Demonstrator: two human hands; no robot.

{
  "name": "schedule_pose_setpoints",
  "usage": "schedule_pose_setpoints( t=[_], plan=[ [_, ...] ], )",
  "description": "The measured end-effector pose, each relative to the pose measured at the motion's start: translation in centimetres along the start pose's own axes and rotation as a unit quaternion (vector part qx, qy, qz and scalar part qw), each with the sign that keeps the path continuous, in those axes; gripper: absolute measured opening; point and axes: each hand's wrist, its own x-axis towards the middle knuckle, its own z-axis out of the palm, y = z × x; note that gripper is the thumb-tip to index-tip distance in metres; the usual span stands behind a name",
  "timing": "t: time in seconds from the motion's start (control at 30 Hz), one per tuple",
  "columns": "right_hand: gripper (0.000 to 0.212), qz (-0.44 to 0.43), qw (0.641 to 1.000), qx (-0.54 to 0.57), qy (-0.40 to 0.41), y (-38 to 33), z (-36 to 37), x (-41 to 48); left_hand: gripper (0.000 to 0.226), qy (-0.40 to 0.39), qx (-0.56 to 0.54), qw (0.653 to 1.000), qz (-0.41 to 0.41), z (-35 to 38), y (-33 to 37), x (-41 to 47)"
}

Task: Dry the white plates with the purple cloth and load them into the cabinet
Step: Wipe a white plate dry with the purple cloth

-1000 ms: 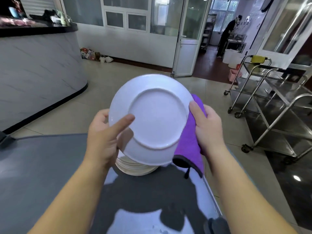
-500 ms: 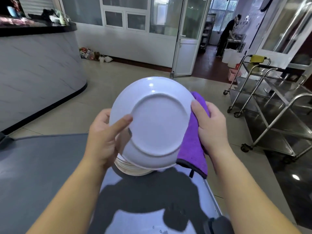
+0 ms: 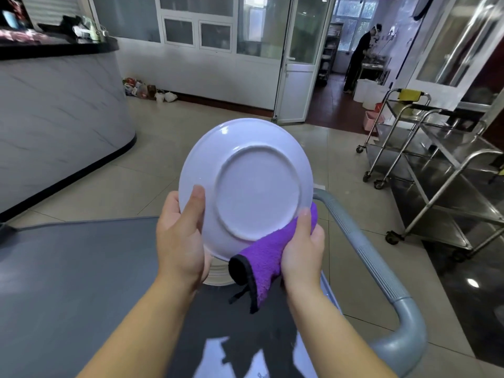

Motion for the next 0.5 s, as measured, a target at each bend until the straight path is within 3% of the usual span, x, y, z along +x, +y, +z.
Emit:
schedule_pose_setpoints(
  t=[0.1, 0.23, 0.4, 0.5],
  plan=[
    [0.036, -0.052, 0.998, -0.046, -0.011, 0.1, -0.7, 0.7, 0.012, 0.028, 0.029, 0.999, 0.019, -0.3, 0.2, 0.1],
    [0.038, -0.173, 0.976, -0.130, 0.026, -0.5, -1.5, 0.5, 0.020, 0.067, 0.097, 0.992, 0.048, -0.6, 0.3, 0.2],
    [0.043, -0.380, 0.905, -0.192, -0.008, -2.1, -0.5, 1.0, 0.020, 0.044, 0.201, 0.975, 0.084, -0.5, 0.0, -0.4],
    [0.046, -0.424, 0.877, -0.227, 0.002, -2.7, 1.0, 1.2, 0.021, 0.033, 0.210, 0.973, 0.092, 0.1, 0.0, -0.7]
  ],
)
